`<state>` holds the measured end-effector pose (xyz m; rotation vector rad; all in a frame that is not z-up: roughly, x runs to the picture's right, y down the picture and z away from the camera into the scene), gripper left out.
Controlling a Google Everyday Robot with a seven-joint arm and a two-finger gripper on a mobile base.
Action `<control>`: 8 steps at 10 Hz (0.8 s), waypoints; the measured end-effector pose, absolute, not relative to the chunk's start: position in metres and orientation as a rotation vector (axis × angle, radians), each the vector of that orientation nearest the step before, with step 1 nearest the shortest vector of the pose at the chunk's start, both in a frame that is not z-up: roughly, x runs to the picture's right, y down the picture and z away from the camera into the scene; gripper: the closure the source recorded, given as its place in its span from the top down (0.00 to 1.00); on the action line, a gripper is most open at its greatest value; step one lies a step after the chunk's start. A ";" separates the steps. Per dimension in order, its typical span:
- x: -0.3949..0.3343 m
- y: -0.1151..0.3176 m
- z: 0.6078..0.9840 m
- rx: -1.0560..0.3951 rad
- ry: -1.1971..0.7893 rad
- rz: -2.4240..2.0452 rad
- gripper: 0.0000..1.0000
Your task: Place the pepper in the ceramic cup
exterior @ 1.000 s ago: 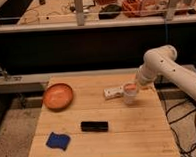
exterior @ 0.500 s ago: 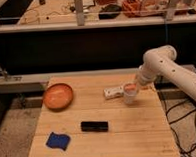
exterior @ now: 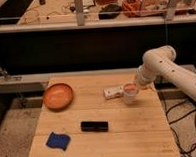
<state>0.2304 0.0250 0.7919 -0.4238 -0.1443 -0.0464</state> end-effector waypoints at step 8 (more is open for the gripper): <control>0.227 0.026 0.793 -0.421 -0.148 -0.063 0.05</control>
